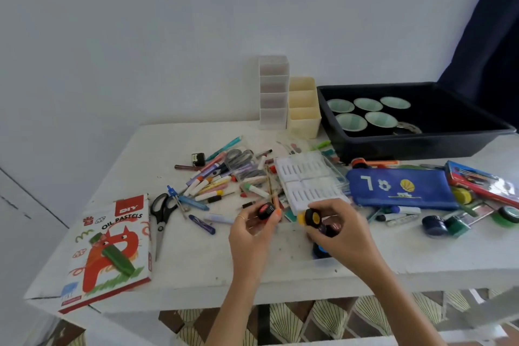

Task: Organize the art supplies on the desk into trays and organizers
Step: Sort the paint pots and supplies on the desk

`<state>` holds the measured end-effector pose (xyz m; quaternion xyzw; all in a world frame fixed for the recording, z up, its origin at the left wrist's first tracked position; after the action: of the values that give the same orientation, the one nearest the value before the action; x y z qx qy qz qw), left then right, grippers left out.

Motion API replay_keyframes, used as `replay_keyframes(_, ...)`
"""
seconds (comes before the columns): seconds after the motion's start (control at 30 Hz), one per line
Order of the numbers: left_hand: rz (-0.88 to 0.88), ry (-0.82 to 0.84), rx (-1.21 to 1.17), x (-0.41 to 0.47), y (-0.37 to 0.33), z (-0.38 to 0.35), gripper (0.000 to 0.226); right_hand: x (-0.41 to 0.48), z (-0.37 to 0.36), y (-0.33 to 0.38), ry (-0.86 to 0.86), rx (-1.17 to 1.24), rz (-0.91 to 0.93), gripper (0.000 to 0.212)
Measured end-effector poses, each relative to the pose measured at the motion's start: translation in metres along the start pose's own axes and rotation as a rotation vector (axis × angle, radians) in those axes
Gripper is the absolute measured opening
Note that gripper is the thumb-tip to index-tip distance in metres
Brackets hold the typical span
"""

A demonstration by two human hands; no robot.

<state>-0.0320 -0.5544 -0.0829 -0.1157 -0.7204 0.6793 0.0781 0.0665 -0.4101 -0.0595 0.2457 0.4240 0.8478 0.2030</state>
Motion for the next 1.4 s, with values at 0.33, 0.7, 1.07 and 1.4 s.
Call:
replay_keyframes(0.33, -0.045, -0.017, 0.074, -0.001, 0.01, 0.0, 0.035, -0.008, -0.032, -0.004, 0.146, -0.456, 0.288, 0.04)
replay_keyframes(0.7, -0.088, 0.006, 0.082, 0.0, 0.014, 0.0, 0.037, 0.007, -0.033, 0.003, 0.311, -0.718, 0.307, 0.048)
replay_keyframes(1.07, -0.189, 0.122, 0.052, -0.005, 0.014, 0.0, 0.05, 0.003, -0.019, 0.017, -0.022, -0.405, 0.215, 0.03)
replay_keyframes(1.4, -0.188, 0.459, 0.122, -0.007, 0.005, 0.008, 0.061, -0.003, -0.026, 0.02, 0.034, -0.078, -0.033, 0.025)
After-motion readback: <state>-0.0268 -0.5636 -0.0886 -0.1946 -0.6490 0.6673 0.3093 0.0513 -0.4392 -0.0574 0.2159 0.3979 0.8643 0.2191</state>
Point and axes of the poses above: each hand's wrist, its own x-axis towards the middle knuckle, its own z-axis out of the back of the hand, y = z × x, the point moved 2 cm from there along x, towards the middle knuckle, and after that the axes turned 1 degree about -x, right-handed, at the moved point
